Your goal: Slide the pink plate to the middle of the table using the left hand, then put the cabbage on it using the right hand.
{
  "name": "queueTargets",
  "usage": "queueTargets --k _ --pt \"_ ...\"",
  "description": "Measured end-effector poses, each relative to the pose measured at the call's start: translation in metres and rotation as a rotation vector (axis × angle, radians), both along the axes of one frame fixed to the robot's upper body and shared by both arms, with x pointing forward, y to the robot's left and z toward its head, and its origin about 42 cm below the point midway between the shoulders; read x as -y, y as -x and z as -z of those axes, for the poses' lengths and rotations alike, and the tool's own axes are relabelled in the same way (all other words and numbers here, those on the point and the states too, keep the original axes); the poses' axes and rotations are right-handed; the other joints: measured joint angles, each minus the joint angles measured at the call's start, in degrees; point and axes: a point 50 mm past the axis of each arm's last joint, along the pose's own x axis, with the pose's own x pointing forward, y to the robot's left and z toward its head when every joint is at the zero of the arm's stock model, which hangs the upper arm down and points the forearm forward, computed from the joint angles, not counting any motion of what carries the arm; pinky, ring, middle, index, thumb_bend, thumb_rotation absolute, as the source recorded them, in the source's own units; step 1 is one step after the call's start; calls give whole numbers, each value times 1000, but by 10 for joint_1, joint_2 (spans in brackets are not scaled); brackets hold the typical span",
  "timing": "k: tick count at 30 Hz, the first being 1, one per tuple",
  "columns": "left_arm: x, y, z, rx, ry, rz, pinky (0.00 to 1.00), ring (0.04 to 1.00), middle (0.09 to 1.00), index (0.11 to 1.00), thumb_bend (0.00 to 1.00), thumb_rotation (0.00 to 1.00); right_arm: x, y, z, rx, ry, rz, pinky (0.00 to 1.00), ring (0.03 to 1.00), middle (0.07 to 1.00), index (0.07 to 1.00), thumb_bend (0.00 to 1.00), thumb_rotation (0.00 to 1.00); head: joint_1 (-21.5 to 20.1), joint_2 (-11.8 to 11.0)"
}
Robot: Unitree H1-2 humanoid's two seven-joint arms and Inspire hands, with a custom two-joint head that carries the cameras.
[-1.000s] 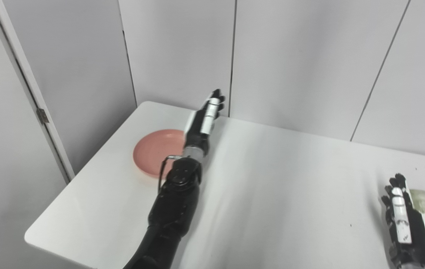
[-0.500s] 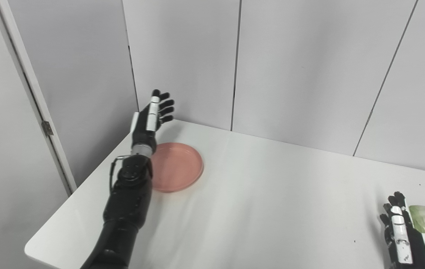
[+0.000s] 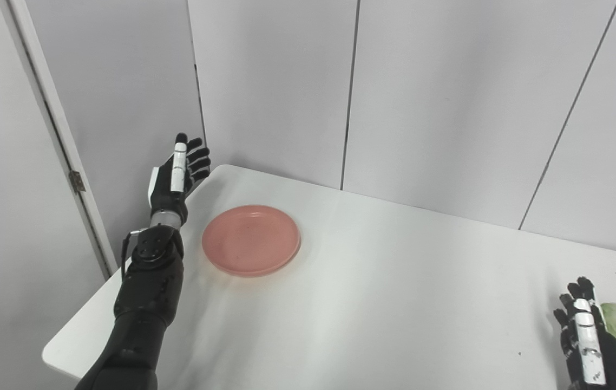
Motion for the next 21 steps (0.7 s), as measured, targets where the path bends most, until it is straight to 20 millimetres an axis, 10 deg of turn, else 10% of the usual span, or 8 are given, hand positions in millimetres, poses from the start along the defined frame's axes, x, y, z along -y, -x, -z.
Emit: queueTargets --k 21 --pt "8 15 61 -134 76 38 806 808 796 780 772 1000 -3 2 1 -5 61 32 1000 1000 1000 1000 417 843 -11 4"
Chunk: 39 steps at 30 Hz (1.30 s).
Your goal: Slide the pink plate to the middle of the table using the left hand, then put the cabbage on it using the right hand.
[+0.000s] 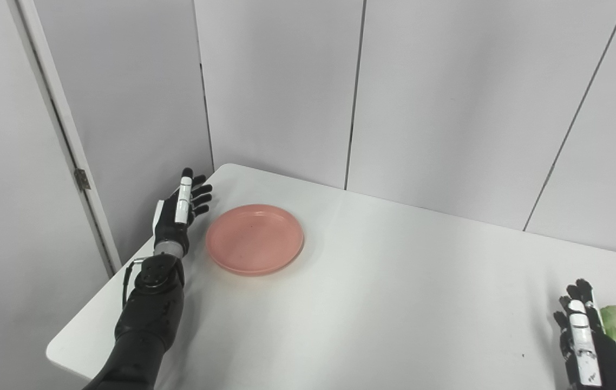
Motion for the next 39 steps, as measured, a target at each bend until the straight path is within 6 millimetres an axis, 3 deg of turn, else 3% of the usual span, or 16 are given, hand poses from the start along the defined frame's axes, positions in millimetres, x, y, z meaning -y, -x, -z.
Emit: queueTargets --k 13,14,21,28,35,39 --pt "18 -3 12 35 13 30 835 824 792 768 774 1000 -3 2 -7 24 1 12 1000 1000 1000 1000 421 873 4 7" --pt "19 -3 12 42 21 35 835 824 790 768 768 1000 -2 2 -7 26 0 12 1000 1000 1000 1000 420 840 4 7" --pt "40 -7 15 76 45 71 807 801 773 752 765 1000 -2 2 -6 23 -7 5 1000 1000 1000 1000 398 859 5 9" --pt "74 -13 11 94 114 143 822 806 777 752 764 1000 -2 2 -7 17 1 1 1000 1000 1000 1000 435 877 5 12" --pt "97 -17 9 98 168 225 786 794 778 768 778 1000 -2 2 -6 3 -2 2 1000 1000 1000 1000 448 858 -3 18" --pt "111 -20 9 90 164 270 819 822 798 787 783 1000 -3 2 -6 2 10 1 1000 1000 1000 1000 460 858 -10 22"
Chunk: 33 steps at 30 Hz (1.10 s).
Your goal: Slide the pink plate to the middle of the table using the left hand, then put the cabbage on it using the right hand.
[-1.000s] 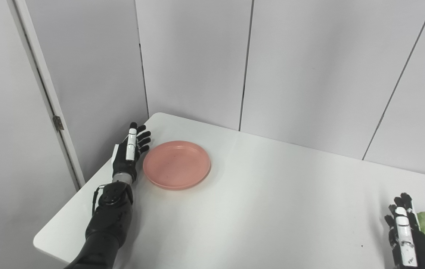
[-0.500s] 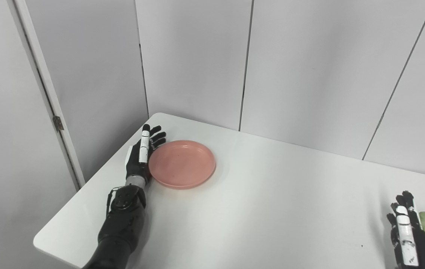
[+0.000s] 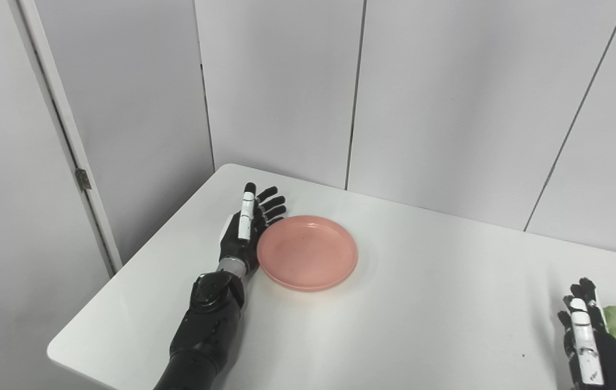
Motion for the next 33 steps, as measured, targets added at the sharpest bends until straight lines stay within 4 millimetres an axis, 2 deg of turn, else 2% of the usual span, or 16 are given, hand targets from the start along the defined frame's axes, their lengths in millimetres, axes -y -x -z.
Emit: queueTargets --k 2,4,7,11,13,14,16,18,20,22,24,25,26,27,33 --pt "12 -1 -1 -1 10 25 838 829 803 789 782 1000 0 0 0 -1 13 1 1000 1000 1000 1000 452 861 -13 5" --pt "24 -2 -1 -8 9 56 853 842 813 798 786 1000 0 0 1 -2 11 -2 1000 1000 1000 1000 464 807 -24 10" --pt "46 -3 -3 -26 -1 97 791 812 791 778 769 1000 -1 -2 6 -20 6 -1 1000 1000 1000 1000 523 810 -48 19" --pt "79 -3 -4 -46 -50 123 820 821 801 793 742 1000 -1 -4 14 -48 29 8 1000 1000 1000 1000 564 817 -62 23" --pt "96 -3 -2 -47 -38 134 877 829 805 801 744 1000 -2 -5 15 -50 43 13 1000 1000 1000 1000 592 782 -99 38" --pt "104 -2 -1 -46 -36 146 885 830 806 802 745 1000 -2 -5 15 -48 40 14 1000 1000 1000 1000 594 776 -99 38" --pt "117 -2 0 -46 -31 171 928 845 819 816 737 1000 -6 -6 14 -38 13 11 1000 1000 1000 1000 640 756 -166 60" --pt "128 -1 0 -44 -15 196 915 837 815 815 724 1000 -11 -7 12 -27 -11 10 1000 1000 1000 1000 621 776 -166 60" --pt "141 0 0 -41 5 215 922 839 814 808 712 1000 -18 -7 11 -14 1 6 1000 1000 1000 1000 609 769 -237 79" --pt "151 1 -1 -38 21 229 917 836 814 802 701 1000 -25 -8 9 -8 9 8 1000 1000 1000 1000 613 758 -237 79" --pt "160 2 0 -36 30 241 899 840 825 810 703 1000 -33 -10 4 4 4 11 1000 1000 1000 1000 624 753 -299 97" --pt "163 2 0 -32 30 247 893 842 829 814 705 1000 -36 -10 2 11 0 7 1000 1000 1000 1000 628 752 -299 97" --pt "167 3 1 -30 28 253 885 851 838 820 705 1000 -40 -11 0 18 8 4 1000 1000 1000 1000 630 799 -299 97" --pt "172 3 1 -28 17 261 882 856 842 824 708 1000 -43 -12 -2 25 25 2 1000 1000 1000 1000 625 814 -318 102" --pt "190 5 2 -22 -49 303 831 842 828 798 702 1000 -52 -15 -8 44 65 5 1000 1000 1000 1000 647 837 -360 119"
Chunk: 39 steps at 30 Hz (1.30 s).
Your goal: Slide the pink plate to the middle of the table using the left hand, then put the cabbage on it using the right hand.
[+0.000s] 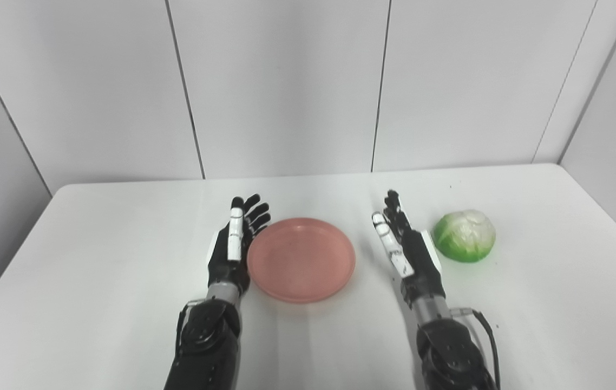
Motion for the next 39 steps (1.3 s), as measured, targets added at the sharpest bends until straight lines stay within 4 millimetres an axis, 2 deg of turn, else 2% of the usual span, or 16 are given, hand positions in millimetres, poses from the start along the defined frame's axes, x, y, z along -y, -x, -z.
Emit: queueTargets --k 4,7,12,17,21,25,26,30,31,34,35,36,39 --pt "4 1 2 5 3 -8 824 835 819 779 689 998 0 0 -10 32 -3 3 1000 1000 1000 1000 665 819 -3 2" --pt "9 2 1 2 24 -9 826 838 819 777 702 997 0 2 -21 63 32 13 995 1000 1000 1000 680 871 -11 6" --pt "16 3 0 -3 51 -4 823 842 829 786 690 1000 3 6 -54 151 93 35 1000 1000 998 1000 658 863 -11 4" --pt "16 3 1 -1 50 -3 839 851 830 793 699 1000 15 3 -78 197 144 59 999 975 978 995 654 844 -10 -3" --pt "18 2 3 12 43 0 842 850 829 799 706 1000 33 3 -102 204 235 30 942 969 967 987 637 817 -11 -3" --pt "18 1 4 13 40 10 851 858 833 807 721 1000 66 -1 -130 219 493 -10 875 929 940 943 626 762 -18 -3" --pt "18 0 4 15 40 8 850 859 833 804 711 1000 76 -2 -137 213 549 -7 859 916 933 924 673 712 -18 -3" --pt "18 -1 6 30 47 9 845 862 838 806 720 1000 110 -4 -154 135 734 -17 879 938 944 914 761 591 -18 -3" --pt "18 -1 6 30 47 12 844 863 838 806 718 1000 118 -5 -157 105 766 -22 873 939 945 912 778 561 -37 -8" --pt "18 -1 8 34 47 17 844 861 839 805 714 1000 139 -5 -163 36 849 -24 841 928 934 900 832 497 -47 -11" --pt "18 -1 8 35 47 15 834 851 828 797 715 1000 143 -5 -164 26 866 -26 866 949 952 905 886 411 -54 -11" --pt "17 -2 8 35 49 12 832 849 826 796 716 1000 146 -7 -165 11 892 -34 870 953 955 905 895 396 -55 -11" --pt "17 -3 7 34 48 15 838 852 828 801 722 1000 159 -14 -164 -83 999 -98 894 989 991 928 987 264 -69 -13"
